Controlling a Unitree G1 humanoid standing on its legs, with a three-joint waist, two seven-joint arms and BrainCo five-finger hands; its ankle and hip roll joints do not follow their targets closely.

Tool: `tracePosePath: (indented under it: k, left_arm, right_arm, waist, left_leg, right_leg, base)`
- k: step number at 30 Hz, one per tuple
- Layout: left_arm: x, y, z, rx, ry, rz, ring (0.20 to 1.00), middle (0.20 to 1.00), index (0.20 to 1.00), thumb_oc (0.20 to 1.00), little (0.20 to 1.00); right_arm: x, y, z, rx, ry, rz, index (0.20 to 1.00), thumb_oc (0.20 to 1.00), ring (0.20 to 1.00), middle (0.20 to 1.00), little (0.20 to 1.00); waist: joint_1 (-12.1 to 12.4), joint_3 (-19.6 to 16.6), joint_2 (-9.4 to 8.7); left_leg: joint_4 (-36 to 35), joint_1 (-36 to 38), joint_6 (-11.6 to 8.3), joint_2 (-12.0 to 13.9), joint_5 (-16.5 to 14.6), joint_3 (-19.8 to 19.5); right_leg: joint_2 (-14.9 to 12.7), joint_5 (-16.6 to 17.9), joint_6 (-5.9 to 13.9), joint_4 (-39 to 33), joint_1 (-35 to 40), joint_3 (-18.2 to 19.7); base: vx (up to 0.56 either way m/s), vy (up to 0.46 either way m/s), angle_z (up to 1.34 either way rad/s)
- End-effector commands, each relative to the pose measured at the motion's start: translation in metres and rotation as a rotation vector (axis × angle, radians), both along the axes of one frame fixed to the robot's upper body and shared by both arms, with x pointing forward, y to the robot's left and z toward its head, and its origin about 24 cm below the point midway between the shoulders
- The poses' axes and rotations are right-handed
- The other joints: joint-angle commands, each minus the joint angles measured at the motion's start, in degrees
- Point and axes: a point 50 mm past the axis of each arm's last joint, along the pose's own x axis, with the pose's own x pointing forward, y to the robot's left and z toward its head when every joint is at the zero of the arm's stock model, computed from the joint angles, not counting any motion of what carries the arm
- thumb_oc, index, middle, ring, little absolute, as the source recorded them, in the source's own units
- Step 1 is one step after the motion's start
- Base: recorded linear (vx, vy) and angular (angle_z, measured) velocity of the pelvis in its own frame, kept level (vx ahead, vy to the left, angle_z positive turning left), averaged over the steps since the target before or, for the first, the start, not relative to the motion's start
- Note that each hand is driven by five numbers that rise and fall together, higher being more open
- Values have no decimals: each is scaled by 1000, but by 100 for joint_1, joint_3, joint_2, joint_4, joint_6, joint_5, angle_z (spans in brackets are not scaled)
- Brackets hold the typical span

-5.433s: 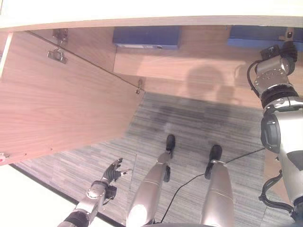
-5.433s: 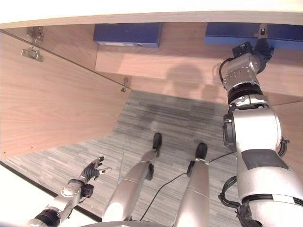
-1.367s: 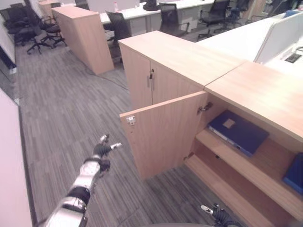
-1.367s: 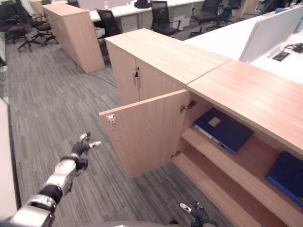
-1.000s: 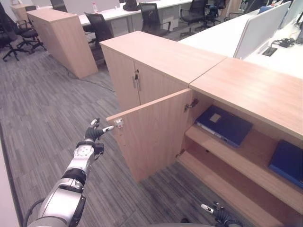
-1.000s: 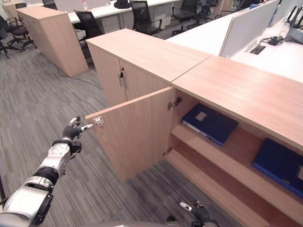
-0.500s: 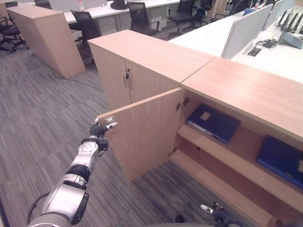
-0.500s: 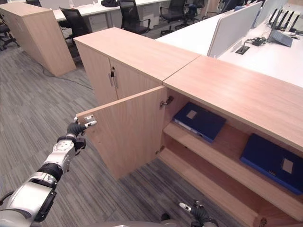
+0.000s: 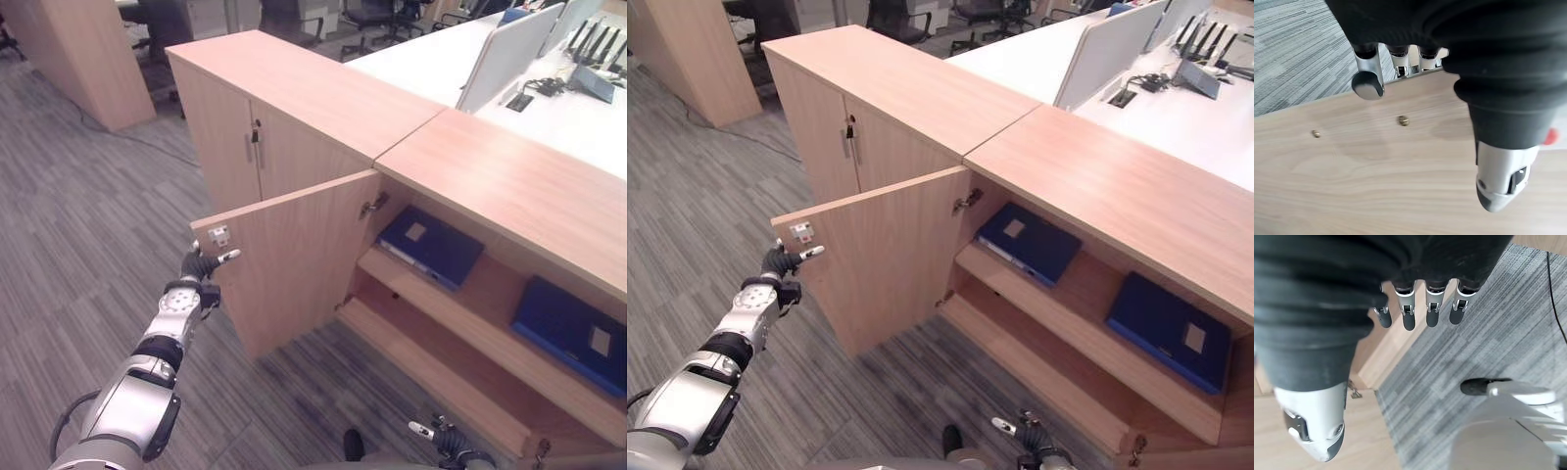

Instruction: Put the empty folder in the office cabinet

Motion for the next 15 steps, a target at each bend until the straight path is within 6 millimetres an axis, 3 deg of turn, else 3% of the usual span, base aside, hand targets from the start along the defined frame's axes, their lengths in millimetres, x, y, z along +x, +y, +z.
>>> tracePosePath:
  k: [1,5,6,9,11,15]
  left_arm:
    - [24,-106,49,4,-230,-466,1000,1000,1000,1000,1000]
    - [0,-125,26,-84,-183,-562,1000,1000,1000,1000,1000]
    - [-17,-132,16,-136,-162,-623,1000,1000,1000,1000,1000]
    - [-39,-134,2,-204,-120,-674,1000,1000,1000,1000,1000]
    - [-50,-133,2,-175,-127,-721,1000,1000,1000,1000,1000]
    - [-66,-126,10,-147,-160,-786,1000,1000,1000,1000,1000]
  right_arm:
    - [30,-6,13,-29,-108,42,1000,1000,1000,1000,1000]
    - [29,-7,12,-18,-107,3,1000,1000,1000,1000,1000]
    - [30,-8,12,-7,-107,-29,1000,1000,1000,1000,1000]
    - [31,-6,12,12,-119,-64,1000,1000,1000,1000,1000]
    - [33,-5,12,24,-128,-84,1000,1000,1000,1000,1000]
    - [56,6,18,52,-184,-94,1000,1000,1000,1000,1000]
  waist:
    - [-150,207,209]
    - [-12,252,249]
    - [67,259,283]
    - [156,281,331]
    - [214,300,343]
    - [367,496,432]
  left_leg:
    - [15,245,-306,325,-358,-517]
    - [15,267,-269,269,-372,-609]
    - [15,261,-231,217,-385,-664]
    - [15,251,-190,158,-394,-719]
    - [15,231,-171,135,-395,-717]
    - [15,74,-143,181,-315,-437]
  right_leg:
    - [-240,-280,564,136,386,-224]
    - [-295,-313,560,176,461,-297]
    - [-342,-328,562,231,478,-352]
    - [-411,-320,566,268,480,-418]
    - [-431,-301,580,269,461,-452]
    - [-434,-170,681,686,-11,-578]
  base:
    - [6,20,10]
    - [-15,36,22]
    - [-27,50,25]
    - [-23,61,6]
    - [-79,33,6]
    - [-160,-9,-47]
